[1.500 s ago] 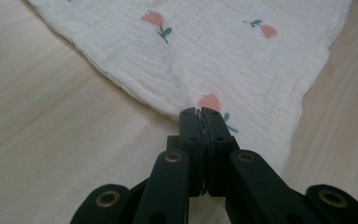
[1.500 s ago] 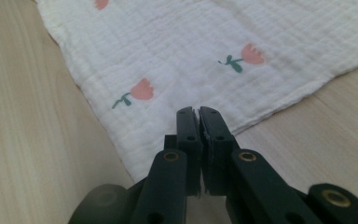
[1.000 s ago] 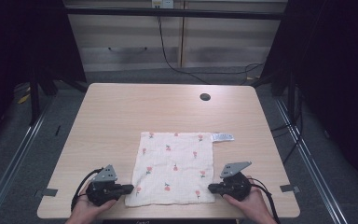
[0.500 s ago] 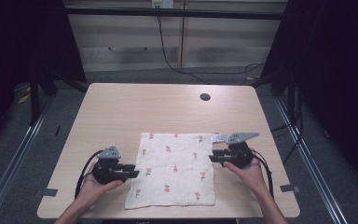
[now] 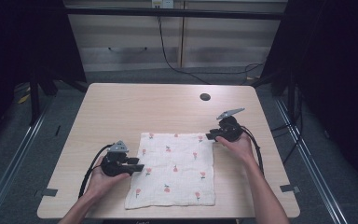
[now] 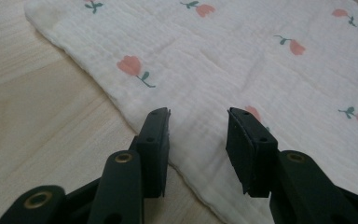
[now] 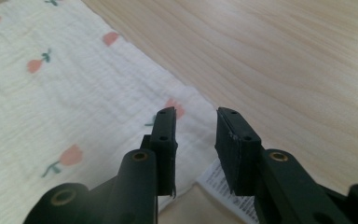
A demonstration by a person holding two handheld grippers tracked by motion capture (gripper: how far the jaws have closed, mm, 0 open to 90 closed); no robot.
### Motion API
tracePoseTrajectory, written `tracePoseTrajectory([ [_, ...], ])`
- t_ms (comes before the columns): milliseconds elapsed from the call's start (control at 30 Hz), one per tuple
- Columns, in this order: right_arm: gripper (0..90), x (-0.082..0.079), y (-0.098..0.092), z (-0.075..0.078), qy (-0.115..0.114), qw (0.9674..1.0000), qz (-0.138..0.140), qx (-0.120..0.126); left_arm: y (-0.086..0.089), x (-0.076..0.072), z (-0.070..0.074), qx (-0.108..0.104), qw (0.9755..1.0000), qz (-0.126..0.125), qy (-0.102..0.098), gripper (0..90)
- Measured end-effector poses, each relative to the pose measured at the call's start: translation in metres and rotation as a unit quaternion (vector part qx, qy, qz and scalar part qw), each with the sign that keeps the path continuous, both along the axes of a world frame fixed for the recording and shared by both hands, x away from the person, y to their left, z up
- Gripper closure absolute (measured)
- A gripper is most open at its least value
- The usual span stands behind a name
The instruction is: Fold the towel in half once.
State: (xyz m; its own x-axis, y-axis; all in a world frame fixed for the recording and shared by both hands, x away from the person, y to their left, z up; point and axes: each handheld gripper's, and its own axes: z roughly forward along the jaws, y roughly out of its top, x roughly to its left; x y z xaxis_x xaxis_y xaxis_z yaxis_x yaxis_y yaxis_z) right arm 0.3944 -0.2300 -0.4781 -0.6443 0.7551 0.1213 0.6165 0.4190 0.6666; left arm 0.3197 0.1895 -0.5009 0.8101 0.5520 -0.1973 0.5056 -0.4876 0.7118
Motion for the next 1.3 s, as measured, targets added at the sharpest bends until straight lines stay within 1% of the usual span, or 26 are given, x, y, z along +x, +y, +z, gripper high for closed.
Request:
tracePoseTrajectory([
  [67,68.1,0.005,0.001,-0.005,0.003,1.0000,-0.002,0.005,0.001,-0.002,-0.001,0.001,1.0000,0.001,-0.007,59.8],
  [100,67.8,0.007,0.001,-0.007,-0.001,1.0000,-0.005,0.004,0.001,-0.002,-0.001,0.001,1.0000,0.001,-0.007,60.3],
  [133,67.7,0.009,0.002,-0.008,0.002,0.9999,-0.010,0.007,0.002,-0.004,-0.002,-0.005,1.0000,0.006,-0.007,60.7],
  [200,67.4,0.013,0.002,-0.010,0.002,0.9999,-0.011,0.008,0.004,-0.005,-0.001,-0.004,1.0000,0.007,-0.004,61.5],
  [233,67.4,0.014,0.002,-0.011,0.003,0.9999,-0.013,0.009,0.004,-0.005,-0.002,-0.008,0.9999,0.008,-0.003,61.5],
  [300,67.5,0.016,0.001,-0.015,0.011,0.9998,-0.014,0.011,0.004,-0.006,-0.002,-0.003,1.0000,0.004,-0.008,61.6],
  [367,67.9,0.016,0.003,-0.019,0.011,0.9997,-0.019,0.008,0.005,-0.005,-0.002,-0.008,1.0000,0.006,-0.002,62.3],
  [433,70.8,0.015,0.004,-0.020,0.012,0.9997,-0.018,0.013,0.006,-0.005,-0.002,-0.010,0.9999,0.006,-0.004,62.4],
  [467,72.3,0.016,0.005,-0.020,0.006,0.9998,-0.016,0.008,0.006,-0.005,-0.002,-0.010,0.9999,0.006,-0.004,62.4],
  [533,72.5,0.015,0.006,-0.019,0.011,0.9997,-0.018,-0.008,0.006,-0.005,-0.003,-0.013,0.9999,0.010,0.000,62.4],
  [567,72.5,0.015,0.006,-0.019,0.011,0.9997,-0.018,-0.008,0.006,-0.005,-0.002,-0.013,0.9999,0.012,0.001,62.4],
  [600,70.2,0.016,0.003,-0.019,0.006,0.9996,-0.018,-0.019,0.005,-0.006,-0.002,-0.006,0.9999,0.009,-0.002,62.6],
  [667,69.1,0.016,0.001,-0.019,0.008,0.9996,-0.025,-0.010,0.005,-0.006,-0.002,-0.007,0.9999,0.011,0.000,62.6],
  [700,69.1,0.016,0.001,-0.019,0.008,0.9996,-0.025,-0.010,0.005,-0.006,-0.002,-0.007,0.9999,0.011,0.000,62.6],
  [733,70.6,0.017,-0.001,-0.019,0.010,0.9996,-0.023,-0.015,0.006,-0.005,-0.002,-0.012,0.9999,0.011,0.002,62.6],
  [800,72.1,0.017,-0.001,-0.020,0.009,0.9997,-0.021,-0.012,0.006,-0.004,-0.002,-0.013,0.9998,0.011,0.004,62.6],
  [833,74.6,0.017,0.000,-0.020,0.006,0.9998,-0.017,-0.011,0.007,-0.004,-0.002,-0.013,0.9998,0.012,0.005,62.6],
  [867,81.7,0.017,0.001,-0.021,0.006,0.9999,-0.009,-0.005,0.006,-0.005,-0.002,-0.013,0.9998,0.014,0.008,62.6],
  [933,85.1,0.017,0.002,-0.022,0.008,0.9999,-0.006,-0.003,0.006,-0.006,-0.002,-0.013,0.9998,0.016,0.008,62.6],
  [1067,87.6,0.015,0.004,-0.021,0.017,0.9999,-0.001,0.004,0.009,-0.010,0.000,-0.009,0.9998,0.010,0.017,62.7],
  [1133,87.9,0.014,0.005,-0.022,0.016,0.9999,0.003,0.004,0.011,-0.011,0.001,-0.006,0.9998,0.008,0.017,63.0],
  [1167,88.0,0.013,0.005,-0.022,0.017,0.9998,0.003,0.010,0.012,-0.011,0.001,-0.007,0.9998,0.004,0.019,62.4],
  [1200,88.1,0.013,0.006,-0.022,0.021,0.9997,0.003,0.009,0.013,-0.009,0.001,-0.011,0.9996,0.005,0.025,59.6],
  [1233,88.1,0.012,0.006,-0.021,0.022,0.9997,0.001,0.006,0.013,-0.009,0.001,-0.011,0.9996,0.005,0.025,58.1],
  [1267,88.2,0.012,0.006,-0.022,0.020,0.9998,0.002,0.007,0.015,-0.005,0.004,-0.001,0.9996,0.016,0.024,53.0],
  [1300,88.2,0.012,0.006,-0.022,0.018,0.9998,0.002,0.011,0.017,-0.001,0.006,0.001,0.9994,0.023,0.026,48.6],
])
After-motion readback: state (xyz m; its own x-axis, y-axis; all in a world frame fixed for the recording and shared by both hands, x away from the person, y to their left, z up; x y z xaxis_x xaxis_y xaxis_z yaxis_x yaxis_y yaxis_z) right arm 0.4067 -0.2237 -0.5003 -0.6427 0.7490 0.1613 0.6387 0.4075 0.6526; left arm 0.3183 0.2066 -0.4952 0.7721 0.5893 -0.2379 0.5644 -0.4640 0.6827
